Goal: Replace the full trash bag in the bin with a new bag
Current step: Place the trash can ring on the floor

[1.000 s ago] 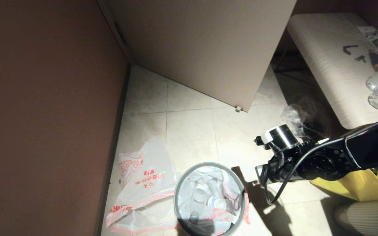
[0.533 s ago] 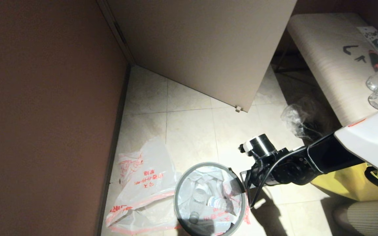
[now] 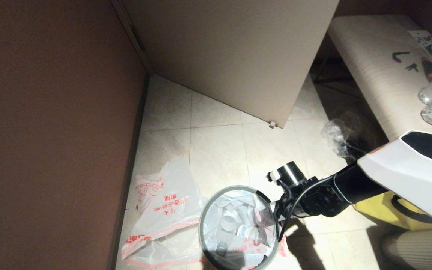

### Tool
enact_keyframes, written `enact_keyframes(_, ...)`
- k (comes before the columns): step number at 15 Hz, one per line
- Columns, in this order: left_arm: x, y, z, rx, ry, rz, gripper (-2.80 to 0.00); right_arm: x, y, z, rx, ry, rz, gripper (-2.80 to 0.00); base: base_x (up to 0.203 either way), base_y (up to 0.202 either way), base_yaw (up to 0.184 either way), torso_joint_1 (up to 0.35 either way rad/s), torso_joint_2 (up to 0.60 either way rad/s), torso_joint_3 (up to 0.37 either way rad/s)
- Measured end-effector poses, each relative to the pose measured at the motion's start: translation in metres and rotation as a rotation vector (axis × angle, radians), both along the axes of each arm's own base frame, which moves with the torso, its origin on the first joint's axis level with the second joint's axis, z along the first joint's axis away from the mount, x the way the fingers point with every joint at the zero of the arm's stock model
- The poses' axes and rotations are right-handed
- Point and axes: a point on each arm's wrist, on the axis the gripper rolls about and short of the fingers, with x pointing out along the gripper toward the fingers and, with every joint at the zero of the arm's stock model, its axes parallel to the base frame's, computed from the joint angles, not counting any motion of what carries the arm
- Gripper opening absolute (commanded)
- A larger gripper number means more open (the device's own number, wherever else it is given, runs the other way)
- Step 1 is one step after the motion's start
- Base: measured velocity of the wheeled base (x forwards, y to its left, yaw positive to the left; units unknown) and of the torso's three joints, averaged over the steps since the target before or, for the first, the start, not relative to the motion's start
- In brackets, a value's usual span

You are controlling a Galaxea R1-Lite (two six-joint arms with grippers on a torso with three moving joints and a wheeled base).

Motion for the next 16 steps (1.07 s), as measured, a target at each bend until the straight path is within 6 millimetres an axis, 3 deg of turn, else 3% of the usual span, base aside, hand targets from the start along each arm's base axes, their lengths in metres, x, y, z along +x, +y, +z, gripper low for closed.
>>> enact_keyframes(3,0.000,0.000,0.000,0.000,0.000,0.000,-2.80,0.004,0.002,-0.006,-0.005,0.006,0.000,0.00,0.000,0.000,0.000,0.000,0.00,0.000)
enact_keyframes(4,0.000,0.000,0.000,0.000,0.000,0.000,-2.80,0.005,0.001,-0.007,-0.005,0.005,-0.003,-2.80,0.000,0.000,0.000,0.000,0.00,0.000)
enact_keyframes(10,0.000,0.000,0.000,0.000,-0.001,0.000,-2.80,0.012,0.006,-0.018,-0.036,0.012,0.021,-2.80,0.000,0.000,0.000,0.000,0.00,0.000)
enact_keyframes(16,0.000,0.000,0.000,0.000,0.000,0.000,-2.80,-0.004,0.014,-0.003,-0.074,-0.017,0.029,-2.80,0.000,0.000,0.000,0.000,0.00,0.000)
